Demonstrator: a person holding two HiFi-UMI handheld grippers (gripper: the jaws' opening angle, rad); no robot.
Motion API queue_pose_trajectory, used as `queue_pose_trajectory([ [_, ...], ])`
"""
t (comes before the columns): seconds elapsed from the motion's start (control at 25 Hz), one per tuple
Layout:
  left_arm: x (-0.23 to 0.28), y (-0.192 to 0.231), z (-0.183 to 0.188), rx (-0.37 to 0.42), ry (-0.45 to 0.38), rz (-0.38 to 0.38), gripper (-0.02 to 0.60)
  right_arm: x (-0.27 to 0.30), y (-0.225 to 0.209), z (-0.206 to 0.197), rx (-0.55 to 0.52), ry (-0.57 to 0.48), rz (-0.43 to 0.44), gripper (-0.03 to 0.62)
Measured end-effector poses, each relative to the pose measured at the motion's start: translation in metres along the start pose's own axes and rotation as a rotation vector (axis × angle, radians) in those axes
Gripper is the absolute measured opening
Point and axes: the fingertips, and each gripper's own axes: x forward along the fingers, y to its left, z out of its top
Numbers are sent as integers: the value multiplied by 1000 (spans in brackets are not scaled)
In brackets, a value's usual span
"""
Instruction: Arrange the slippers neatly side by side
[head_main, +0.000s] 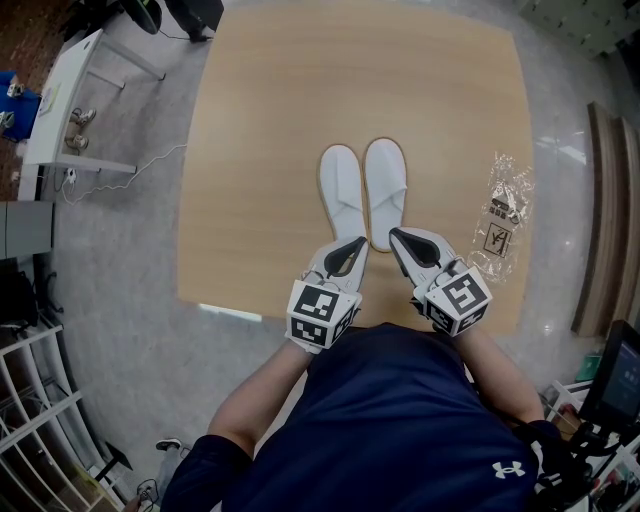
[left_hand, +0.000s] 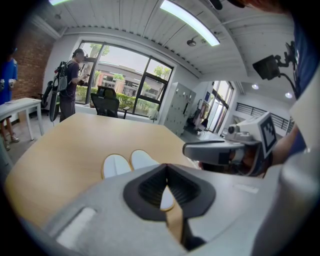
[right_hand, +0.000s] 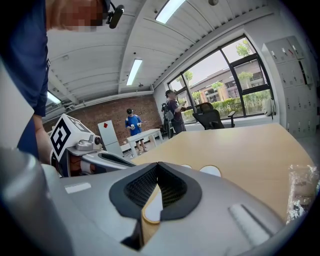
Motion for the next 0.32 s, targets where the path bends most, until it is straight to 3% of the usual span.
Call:
queue_pose_trajectory([
  [0.32, 2, 4, -4, -10, 6, 4, 3, 3, -3, -7, 1, 8, -2, 11],
])
